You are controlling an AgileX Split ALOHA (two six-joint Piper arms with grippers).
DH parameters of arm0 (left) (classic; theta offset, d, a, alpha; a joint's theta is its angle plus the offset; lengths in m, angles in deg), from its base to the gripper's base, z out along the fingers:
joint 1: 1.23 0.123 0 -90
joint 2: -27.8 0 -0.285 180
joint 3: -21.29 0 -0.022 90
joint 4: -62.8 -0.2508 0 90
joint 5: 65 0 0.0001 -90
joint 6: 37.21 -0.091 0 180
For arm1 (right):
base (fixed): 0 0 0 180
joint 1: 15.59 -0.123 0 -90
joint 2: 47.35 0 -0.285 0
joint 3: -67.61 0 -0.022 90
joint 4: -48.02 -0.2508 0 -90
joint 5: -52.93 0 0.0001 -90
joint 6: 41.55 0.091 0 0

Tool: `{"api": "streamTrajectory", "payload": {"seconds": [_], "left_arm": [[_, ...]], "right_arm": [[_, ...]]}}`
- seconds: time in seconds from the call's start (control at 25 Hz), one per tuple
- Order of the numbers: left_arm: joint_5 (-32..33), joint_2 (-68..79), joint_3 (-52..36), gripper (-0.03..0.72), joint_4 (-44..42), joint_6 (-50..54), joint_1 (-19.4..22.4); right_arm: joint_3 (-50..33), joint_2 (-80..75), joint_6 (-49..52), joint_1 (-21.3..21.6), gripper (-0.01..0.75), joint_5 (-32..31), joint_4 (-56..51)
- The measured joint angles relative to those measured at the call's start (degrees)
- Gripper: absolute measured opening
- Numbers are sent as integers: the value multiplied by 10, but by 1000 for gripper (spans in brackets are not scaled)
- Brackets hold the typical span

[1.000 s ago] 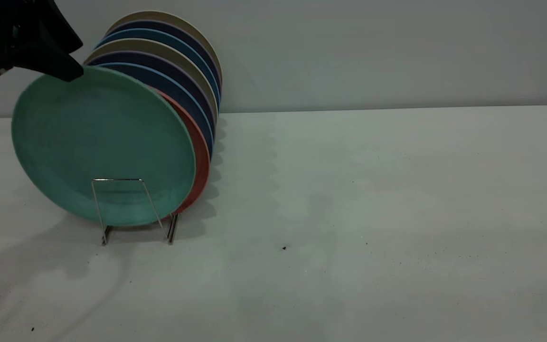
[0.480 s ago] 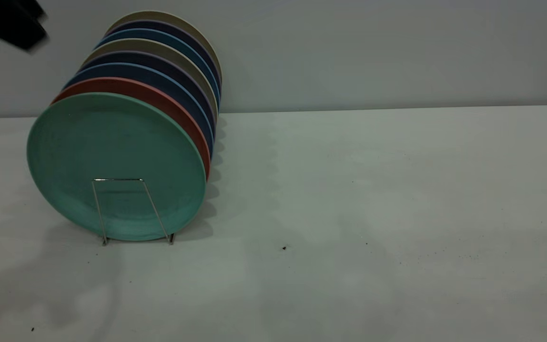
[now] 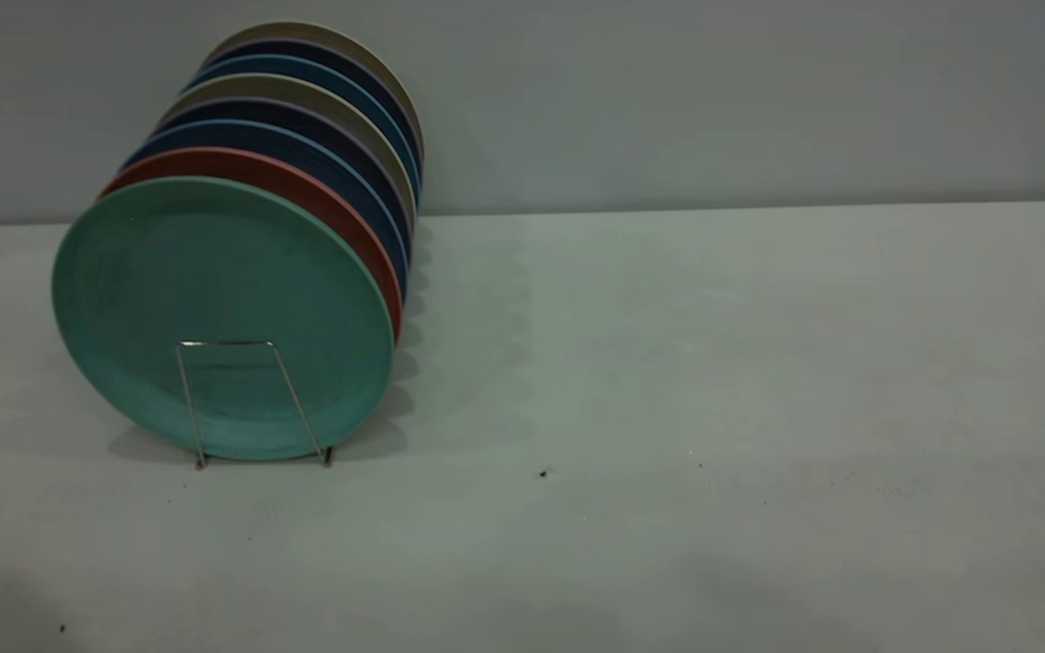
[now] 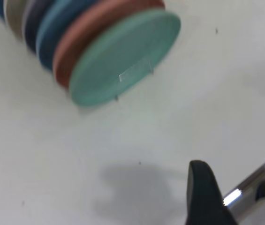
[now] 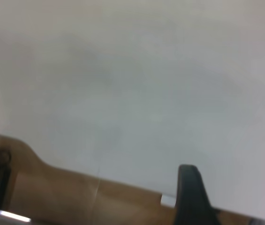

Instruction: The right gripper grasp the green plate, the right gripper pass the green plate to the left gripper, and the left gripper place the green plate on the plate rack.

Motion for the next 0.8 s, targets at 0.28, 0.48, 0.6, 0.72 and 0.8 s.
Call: {"api": "streamTrajectory", "payload": {"seconds": [0.28,0.48,0.6,0.72,0.8], "left_arm": [[0,-120,-63,419,-17,106,0],[0,-237,-175,419,-17,143,0],[-3,-314,-247,419,-17,156,0],[-4,-387,-314,419,-35,184,0],[-13,-433,-350,419,-60,206,0]], "right_arm": [[0,124,32,-4,480,-1,29],[0,137,68,-8,480,-2,60],[0,137,75,-12,480,-2,66],[0,137,78,-22,480,-2,63],[0,137,79,-22,480,-2,59]]}}
